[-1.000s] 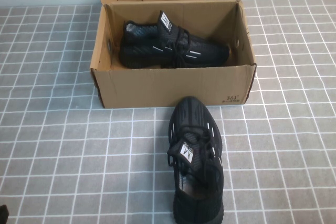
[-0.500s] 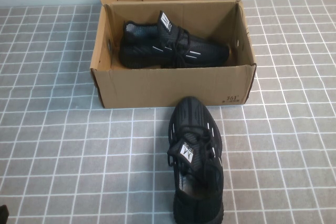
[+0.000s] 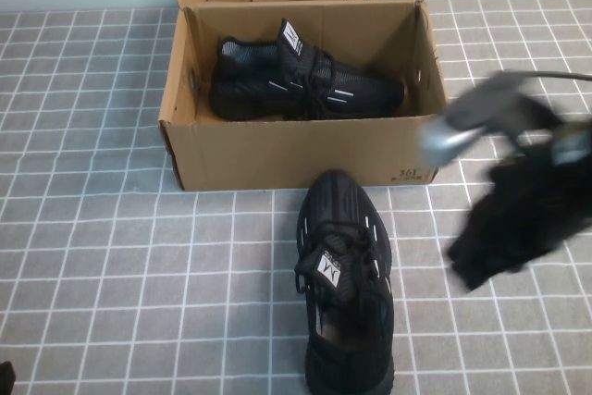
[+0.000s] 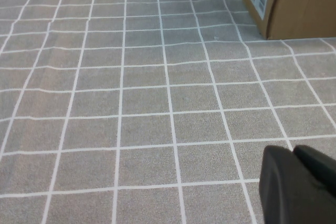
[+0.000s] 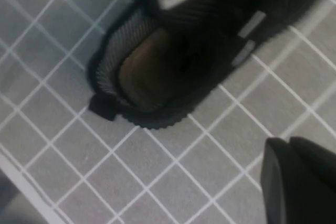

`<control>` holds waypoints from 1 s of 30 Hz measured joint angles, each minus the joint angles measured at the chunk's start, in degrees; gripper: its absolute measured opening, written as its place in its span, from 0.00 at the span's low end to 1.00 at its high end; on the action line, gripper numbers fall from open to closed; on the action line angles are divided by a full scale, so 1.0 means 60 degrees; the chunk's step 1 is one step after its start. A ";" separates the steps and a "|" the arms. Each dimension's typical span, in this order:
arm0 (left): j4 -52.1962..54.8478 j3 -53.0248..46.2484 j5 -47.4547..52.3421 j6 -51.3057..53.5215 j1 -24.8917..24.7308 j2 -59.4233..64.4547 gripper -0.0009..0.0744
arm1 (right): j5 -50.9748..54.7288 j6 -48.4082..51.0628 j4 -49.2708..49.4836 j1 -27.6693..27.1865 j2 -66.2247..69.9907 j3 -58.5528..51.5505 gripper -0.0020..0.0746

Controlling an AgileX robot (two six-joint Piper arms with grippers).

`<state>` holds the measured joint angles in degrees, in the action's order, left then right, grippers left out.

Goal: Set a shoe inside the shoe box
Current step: Pick up the shoe from the table

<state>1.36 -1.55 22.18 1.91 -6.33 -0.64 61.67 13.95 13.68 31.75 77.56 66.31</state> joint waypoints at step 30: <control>0.0000 0.0000 0.0000 0.0000 0.0000 0.0000 0.01 | -0.1831 0.1965 -0.2822 0.2728 0.3851 0.2042 0.64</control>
<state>1.36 -1.55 22.18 1.91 -6.33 -0.64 50.68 25.74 -3.26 48.12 100.67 78.56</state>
